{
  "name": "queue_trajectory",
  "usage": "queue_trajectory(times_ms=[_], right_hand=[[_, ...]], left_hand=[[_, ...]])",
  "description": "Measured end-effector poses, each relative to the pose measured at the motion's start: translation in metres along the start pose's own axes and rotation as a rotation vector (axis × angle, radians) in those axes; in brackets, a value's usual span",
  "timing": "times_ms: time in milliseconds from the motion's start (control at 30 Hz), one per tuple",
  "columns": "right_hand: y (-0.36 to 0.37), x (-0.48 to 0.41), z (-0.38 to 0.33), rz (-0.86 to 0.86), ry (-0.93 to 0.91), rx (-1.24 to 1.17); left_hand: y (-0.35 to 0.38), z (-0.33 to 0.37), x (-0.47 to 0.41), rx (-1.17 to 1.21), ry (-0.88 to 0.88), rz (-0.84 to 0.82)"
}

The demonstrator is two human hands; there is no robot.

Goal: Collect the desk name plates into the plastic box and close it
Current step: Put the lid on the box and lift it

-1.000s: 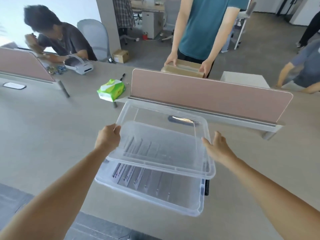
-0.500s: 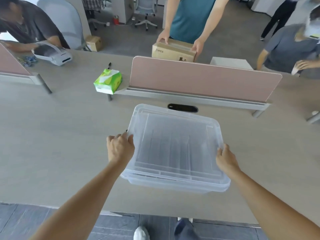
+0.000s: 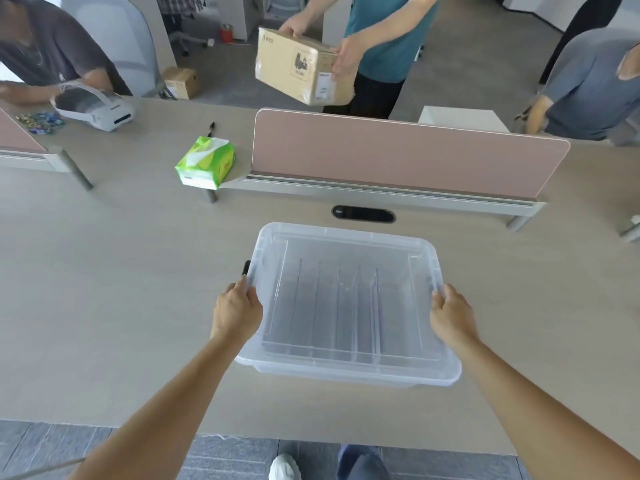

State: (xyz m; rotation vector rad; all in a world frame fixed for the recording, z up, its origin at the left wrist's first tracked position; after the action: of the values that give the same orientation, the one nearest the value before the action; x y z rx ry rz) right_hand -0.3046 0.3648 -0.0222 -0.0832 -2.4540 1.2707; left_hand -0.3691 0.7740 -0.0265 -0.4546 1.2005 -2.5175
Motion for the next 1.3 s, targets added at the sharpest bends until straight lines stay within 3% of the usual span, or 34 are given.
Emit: queue_trajectory(times_ms=[67, 167, 267, 333, 467, 600, 800, 867, 1033, 1167, 1300], right_hand=[[-0.001, -0.016, -0.001, -0.039, 0.041, 0.007], [-0.007, -0.040, -0.005, -0.112, 0.140, -0.068], [-0.009, -0.055, -0.013, -0.182, 0.087, -0.234], [-0.010, -0.057, -0.016, -0.156, 0.045, -0.252], [-0.017, -0.056, -0.013, -0.048, 0.132, -0.201], [-0.031, -0.062, -0.021, 0.025, 0.008, 0.022], [-0.029, -0.076, -0.027, -0.290, 0.205, -0.216], [-0.023, -0.075, -0.032, -0.356, 0.275, -0.178], [-0.013, -0.070, -0.046, -0.345, 0.282, 0.140], [-0.008, -0.074, -0.052, -0.320, 0.319, 0.213], [-0.014, -0.068, -0.071, -0.369, 0.243, 0.427]], left_hand=[[0.000, 0.001, -0.007, 0.060, -0.093, 0.020], [0.007, -0.002, -0.020, 0.404, -0.343, -0.052], [0.020, 0.001, -0.030, 0.691, -0.500, -0.168], [0.023, 0.002, -0.031, 0.733, -0.554, -0.180], [0.009, 0.006, -0.035, 0.403, -0.425, -0.102], [-0.006, 0.024, -0.037, -0.004, -0.313, -0.045], [0.001, 0.047, -0.064, 0.221, -0.394, -0.262], [0.004, 0.052, -0.064, 0.247, -0.452, -0.280], [0.014, 0.067, -0.052, -0.159, -0.490, -0.261], [0.018, 0.075, -0.056, -0.246, -0.494, -0.253], [0.019, 0.082, -0.057, -0.307, -0.461, -0.242]])
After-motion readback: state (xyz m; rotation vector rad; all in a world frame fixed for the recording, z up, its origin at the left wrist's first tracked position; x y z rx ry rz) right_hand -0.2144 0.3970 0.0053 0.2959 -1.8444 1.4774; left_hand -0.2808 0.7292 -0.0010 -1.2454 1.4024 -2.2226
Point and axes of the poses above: each hand's wrist, its own x-axis away from the middle knuckle, its own y-axis out of the palm, z = x × y, the point moved 6 cm from there along -x, towards the middle knuckle, and after that the axes turned 6 degrees about -z, right-handed, at the moved point
